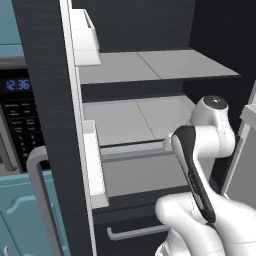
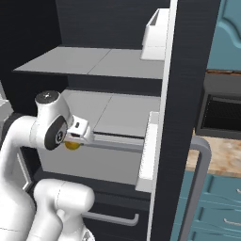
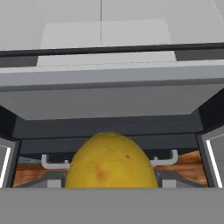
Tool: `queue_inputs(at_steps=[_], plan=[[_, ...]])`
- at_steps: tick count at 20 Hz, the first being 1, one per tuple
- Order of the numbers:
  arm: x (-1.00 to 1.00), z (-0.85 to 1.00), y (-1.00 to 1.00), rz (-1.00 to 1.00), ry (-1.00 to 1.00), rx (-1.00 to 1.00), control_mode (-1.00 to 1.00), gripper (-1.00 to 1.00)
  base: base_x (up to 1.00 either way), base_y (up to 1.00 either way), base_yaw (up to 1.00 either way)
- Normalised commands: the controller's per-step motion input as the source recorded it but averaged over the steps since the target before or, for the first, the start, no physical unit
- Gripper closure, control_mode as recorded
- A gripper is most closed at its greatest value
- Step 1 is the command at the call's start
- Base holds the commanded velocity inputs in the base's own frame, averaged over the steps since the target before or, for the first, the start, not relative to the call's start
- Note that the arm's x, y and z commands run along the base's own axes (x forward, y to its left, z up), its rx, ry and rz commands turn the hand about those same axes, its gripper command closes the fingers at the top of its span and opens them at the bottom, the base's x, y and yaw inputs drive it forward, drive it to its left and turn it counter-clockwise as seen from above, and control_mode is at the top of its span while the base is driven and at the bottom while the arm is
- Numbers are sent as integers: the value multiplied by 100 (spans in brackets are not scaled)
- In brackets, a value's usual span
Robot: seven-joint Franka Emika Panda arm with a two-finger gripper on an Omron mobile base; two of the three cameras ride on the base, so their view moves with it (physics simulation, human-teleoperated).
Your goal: Retrieve a lemon from the fridge and place it on the cutting board with the fish.
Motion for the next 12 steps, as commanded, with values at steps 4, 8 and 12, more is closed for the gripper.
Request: queue_inputs(at_steps=[4, 8, 12], plan=[[-94, 0, 0, -3, 4, 0, -100, 100, 0, 0, 0], [-61, 0, 0, -2, -11, 0, -100, 100, 0, 0, 0], [-39, 0, 0, -1, -7, -1, -100, 100, 0, 0, 0]])
